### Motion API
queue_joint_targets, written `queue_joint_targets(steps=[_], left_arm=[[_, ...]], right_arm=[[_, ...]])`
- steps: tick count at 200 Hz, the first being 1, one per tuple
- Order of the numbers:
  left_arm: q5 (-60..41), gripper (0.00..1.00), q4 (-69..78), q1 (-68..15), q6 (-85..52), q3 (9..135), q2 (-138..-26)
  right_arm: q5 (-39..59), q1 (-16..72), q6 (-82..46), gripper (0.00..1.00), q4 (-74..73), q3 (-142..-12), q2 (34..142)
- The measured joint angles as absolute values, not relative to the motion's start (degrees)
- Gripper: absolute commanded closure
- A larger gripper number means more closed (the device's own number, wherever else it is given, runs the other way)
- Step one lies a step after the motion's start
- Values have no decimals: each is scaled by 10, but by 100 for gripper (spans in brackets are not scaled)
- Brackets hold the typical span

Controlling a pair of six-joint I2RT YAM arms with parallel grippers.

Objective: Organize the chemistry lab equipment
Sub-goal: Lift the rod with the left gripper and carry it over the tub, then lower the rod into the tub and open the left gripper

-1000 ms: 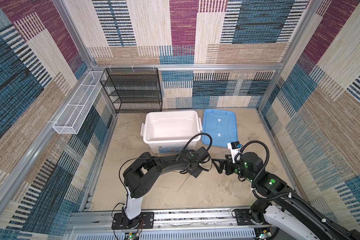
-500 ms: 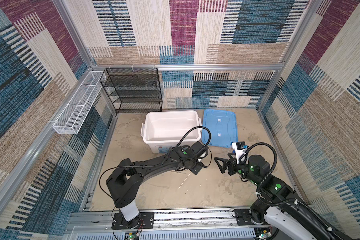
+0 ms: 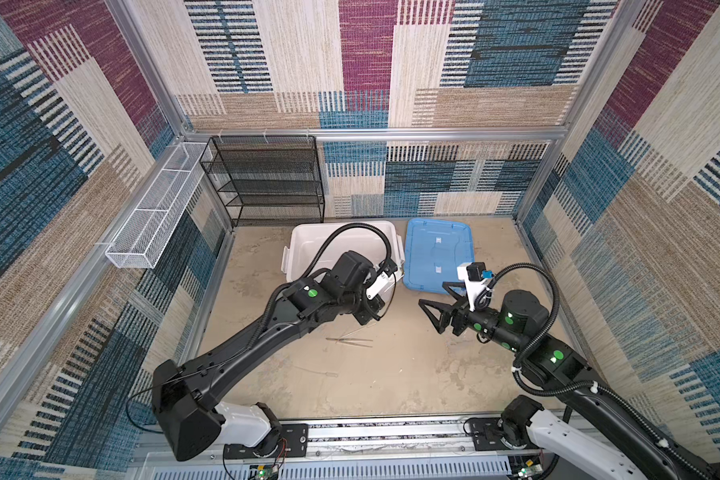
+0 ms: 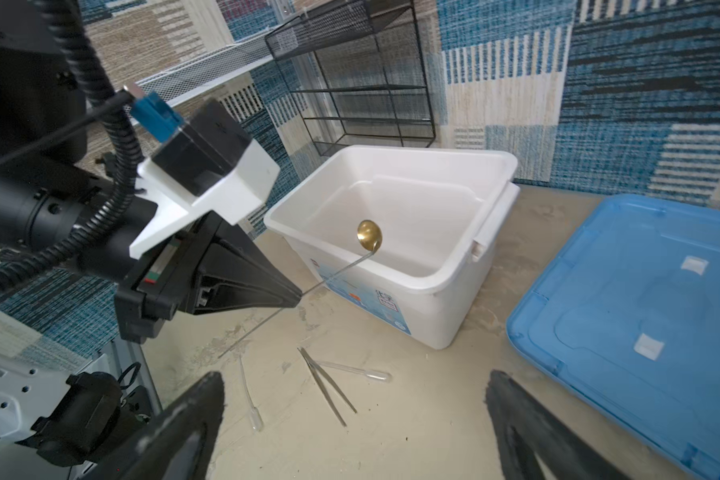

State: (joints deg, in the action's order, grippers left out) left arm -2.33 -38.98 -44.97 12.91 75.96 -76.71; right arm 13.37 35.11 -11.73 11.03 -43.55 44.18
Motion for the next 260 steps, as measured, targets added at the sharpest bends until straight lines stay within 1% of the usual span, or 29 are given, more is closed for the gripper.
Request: queue_joint_targets(steps=[23,50,74,106,129,169,213,260], left_arm=[[-77,100,-423,-403,210,788,-751],[-103,100,-462,-350,286,837,-756],[-140,100,-496,-316,369,882,-781],[-184,100,-519,-254,461,936,-827],[-200,100,-534,-241,527,981,-873],[-198,100,-557,-232,616,1058,-957],[-203,100,-577,-216,649,1101,-1040],[-198,100,-591,-214,660,1126,-1115]], right_arm=[[156,346,-79,1,115,-499,495],[193,313,-43,1,118,-563,542],[242,276,-27,1,125,-614,594],[299,263,-10,1,139,-666,649],[311,262,4,1,150,-698,681],[295,261,23,1,180,-739,728],[286,259,42,1,196,-796,787],[285,259,46,1,212,-807,832]])
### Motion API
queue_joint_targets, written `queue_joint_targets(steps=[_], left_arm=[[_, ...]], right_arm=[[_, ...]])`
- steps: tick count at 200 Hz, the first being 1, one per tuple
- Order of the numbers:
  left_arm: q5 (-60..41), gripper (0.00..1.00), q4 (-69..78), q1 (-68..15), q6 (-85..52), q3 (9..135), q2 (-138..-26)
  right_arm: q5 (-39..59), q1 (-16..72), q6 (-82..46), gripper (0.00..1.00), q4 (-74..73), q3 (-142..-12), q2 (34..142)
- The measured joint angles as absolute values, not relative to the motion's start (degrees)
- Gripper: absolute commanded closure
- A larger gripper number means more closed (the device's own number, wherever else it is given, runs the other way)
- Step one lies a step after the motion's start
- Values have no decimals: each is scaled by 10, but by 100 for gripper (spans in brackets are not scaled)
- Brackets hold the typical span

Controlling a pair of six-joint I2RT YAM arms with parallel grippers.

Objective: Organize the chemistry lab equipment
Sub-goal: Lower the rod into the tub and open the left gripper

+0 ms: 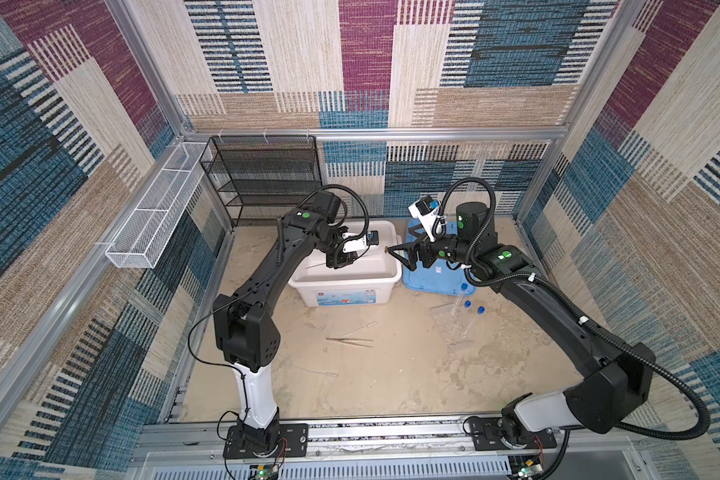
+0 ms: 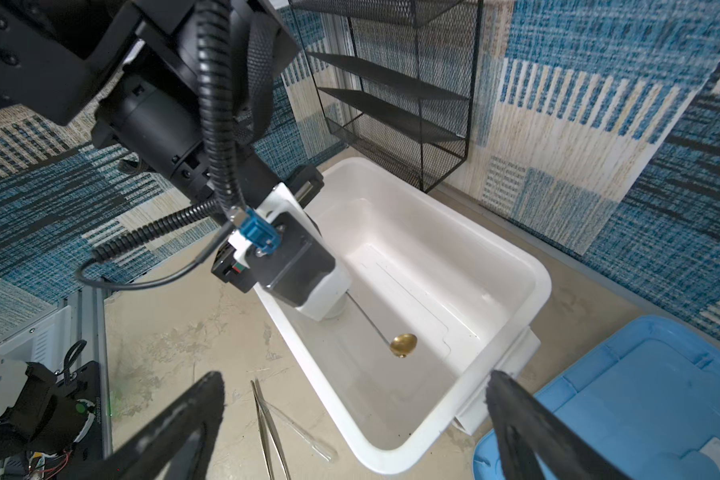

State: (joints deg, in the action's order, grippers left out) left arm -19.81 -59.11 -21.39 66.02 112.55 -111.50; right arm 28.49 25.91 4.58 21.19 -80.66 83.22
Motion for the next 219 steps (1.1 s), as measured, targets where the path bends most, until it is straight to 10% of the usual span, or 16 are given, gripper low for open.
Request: queue_joint_targets(steps=[219], left_arm=[[-197,100,-628,-203,659,1145,-1291]], right_arm=[[293,270,61,1,248,-837,920]])
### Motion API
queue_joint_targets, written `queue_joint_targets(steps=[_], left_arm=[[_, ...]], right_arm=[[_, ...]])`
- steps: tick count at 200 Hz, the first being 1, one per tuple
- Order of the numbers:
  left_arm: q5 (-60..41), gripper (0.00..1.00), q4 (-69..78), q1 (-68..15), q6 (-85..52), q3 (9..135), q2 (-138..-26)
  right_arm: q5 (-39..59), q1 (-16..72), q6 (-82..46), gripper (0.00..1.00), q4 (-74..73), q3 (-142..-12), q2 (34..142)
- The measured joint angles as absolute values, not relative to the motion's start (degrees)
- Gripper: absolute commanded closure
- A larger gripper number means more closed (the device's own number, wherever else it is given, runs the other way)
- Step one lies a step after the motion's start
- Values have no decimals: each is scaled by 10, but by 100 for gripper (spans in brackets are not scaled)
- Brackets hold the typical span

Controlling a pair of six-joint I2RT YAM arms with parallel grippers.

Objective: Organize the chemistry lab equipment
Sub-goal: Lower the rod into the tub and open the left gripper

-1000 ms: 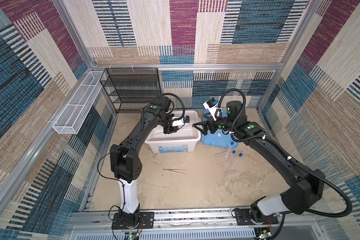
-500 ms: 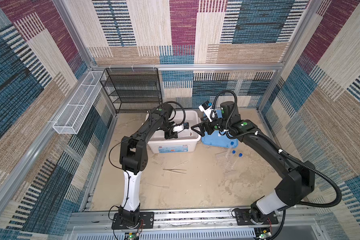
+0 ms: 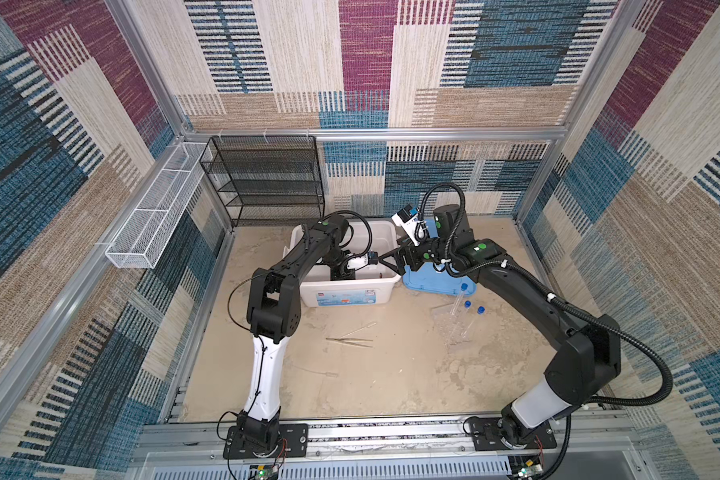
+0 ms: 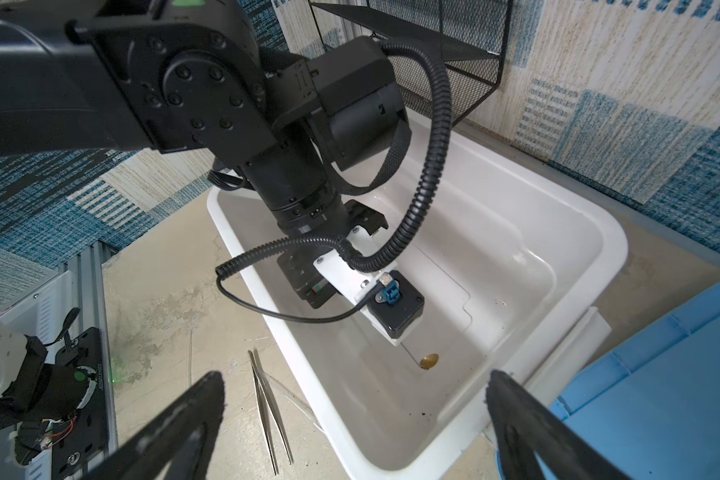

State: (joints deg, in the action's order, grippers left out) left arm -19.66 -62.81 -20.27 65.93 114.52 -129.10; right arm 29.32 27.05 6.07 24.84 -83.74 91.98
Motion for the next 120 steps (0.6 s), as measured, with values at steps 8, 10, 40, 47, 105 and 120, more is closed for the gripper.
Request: queue_joint_targets(steps=[8,10,40,47,105,120], left_arm=[[-197,100,-628,-203,659,1145,-1296],[-197,100,-628,-203,659,1145,-1297],[-197,100,-628,-203,660,1145,-1307],[-197,100,-628,-203,660,1145,-1309],[-196,100,-626,-204,657,1146,-1326],[-196,100,-626,-206,653,1146,-1329]], right_arm=[[293,270,60,1,249,-837,922],[293,270,60,1,249,-837,922],[289,270,60,1,248,-837,924],[288,270,60,1,248,-837,925],[284,271,51,0,244,-823,926],[283,271,50,0,243,-821,924]])
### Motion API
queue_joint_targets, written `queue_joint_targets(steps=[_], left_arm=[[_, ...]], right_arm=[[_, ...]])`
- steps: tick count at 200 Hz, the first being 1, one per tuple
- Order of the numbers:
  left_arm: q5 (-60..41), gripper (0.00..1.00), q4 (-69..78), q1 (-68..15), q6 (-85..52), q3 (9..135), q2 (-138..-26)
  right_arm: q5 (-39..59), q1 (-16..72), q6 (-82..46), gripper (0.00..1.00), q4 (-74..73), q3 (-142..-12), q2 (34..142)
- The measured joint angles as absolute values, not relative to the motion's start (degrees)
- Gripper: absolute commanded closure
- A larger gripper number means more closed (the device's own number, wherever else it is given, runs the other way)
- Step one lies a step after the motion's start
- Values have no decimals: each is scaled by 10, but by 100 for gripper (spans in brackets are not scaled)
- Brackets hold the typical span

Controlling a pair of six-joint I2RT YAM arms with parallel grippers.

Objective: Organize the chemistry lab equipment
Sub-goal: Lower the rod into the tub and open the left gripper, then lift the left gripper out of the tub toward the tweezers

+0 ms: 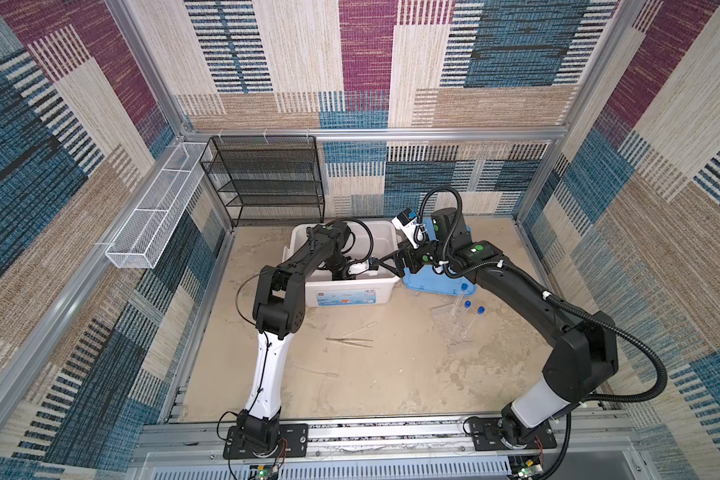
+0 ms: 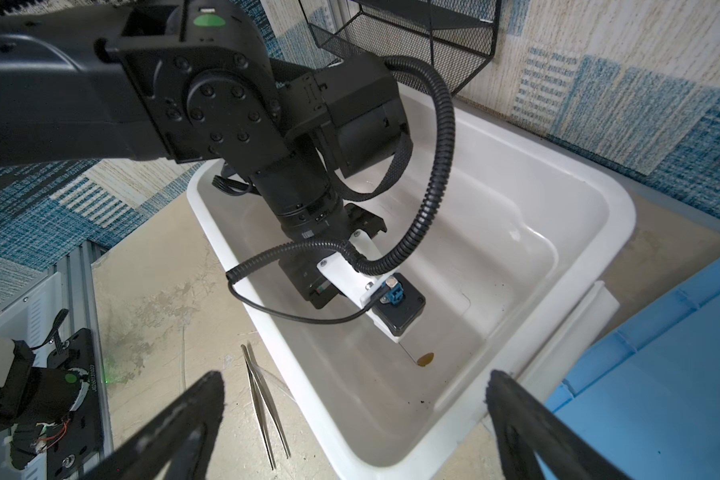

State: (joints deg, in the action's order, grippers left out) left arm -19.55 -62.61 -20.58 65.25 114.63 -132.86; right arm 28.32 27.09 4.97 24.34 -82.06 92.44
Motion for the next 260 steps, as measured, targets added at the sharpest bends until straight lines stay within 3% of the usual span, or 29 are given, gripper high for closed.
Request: queue_joint_targets(steps=[69,163,188,205,229,241,260], left_arm=[[-192,78,-624,-211,646,1147,-1327],[-180,67,-616,-211,639,1139,-1279],[-180,54,-615,-211,629,1147,-1249],[-179,52,-614,-211,622,1150,-1225],[-169,29,-611,-211,618,1151,-1185],[-167,2,-607,-212,618,1145,-1158],[-168,1,-598,-215,606,1127,-1112]], right_arm=[[279,271,50,0,242,-815,919],[262,271,52,1,239,-787,873],[251,271,52,1,224,-771,846],[249,271,52,1,213,-756,824],[237,271,52,1,198,-740,795],[234,271,51,1,193,-732,779],[221,271,47,1,181,-713,747]])
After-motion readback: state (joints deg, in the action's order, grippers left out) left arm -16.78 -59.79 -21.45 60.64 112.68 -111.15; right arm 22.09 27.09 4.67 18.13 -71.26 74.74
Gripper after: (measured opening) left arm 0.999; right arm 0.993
